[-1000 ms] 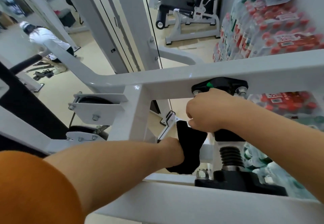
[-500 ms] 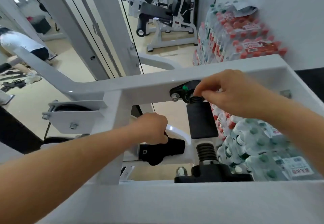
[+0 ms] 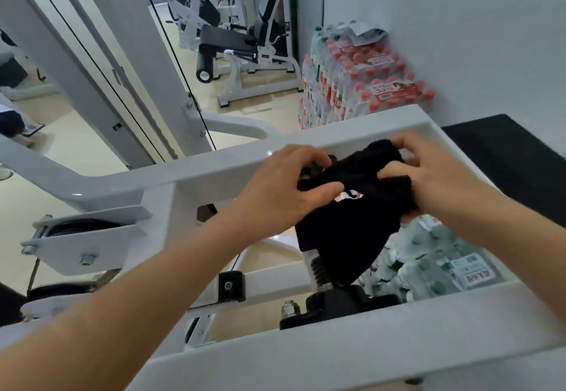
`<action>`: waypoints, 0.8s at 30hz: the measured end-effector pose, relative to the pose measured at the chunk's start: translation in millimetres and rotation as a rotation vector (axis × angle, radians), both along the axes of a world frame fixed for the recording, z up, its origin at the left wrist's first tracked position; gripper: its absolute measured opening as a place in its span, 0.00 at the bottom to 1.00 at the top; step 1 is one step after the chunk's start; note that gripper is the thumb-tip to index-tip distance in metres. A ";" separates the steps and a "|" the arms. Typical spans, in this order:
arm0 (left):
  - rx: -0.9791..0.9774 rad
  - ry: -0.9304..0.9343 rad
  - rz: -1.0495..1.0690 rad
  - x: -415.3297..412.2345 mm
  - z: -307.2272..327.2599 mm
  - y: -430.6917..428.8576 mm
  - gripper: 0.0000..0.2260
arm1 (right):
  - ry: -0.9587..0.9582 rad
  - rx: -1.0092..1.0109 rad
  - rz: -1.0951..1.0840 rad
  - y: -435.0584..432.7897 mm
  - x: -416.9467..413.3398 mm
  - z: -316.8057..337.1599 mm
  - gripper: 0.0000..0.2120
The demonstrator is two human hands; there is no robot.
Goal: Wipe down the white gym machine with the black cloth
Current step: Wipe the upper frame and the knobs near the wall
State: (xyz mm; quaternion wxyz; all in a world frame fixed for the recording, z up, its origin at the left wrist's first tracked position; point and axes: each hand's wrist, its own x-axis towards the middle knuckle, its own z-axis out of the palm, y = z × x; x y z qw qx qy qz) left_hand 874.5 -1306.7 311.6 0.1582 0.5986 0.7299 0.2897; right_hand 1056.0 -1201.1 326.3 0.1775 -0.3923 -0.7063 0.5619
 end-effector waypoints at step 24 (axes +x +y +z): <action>0.036 0.071 -0.084 4.6 -40.4 -29.1 0.27 | -0.297 0.237 0.261 -27.4 -42.8 -29.6 0.15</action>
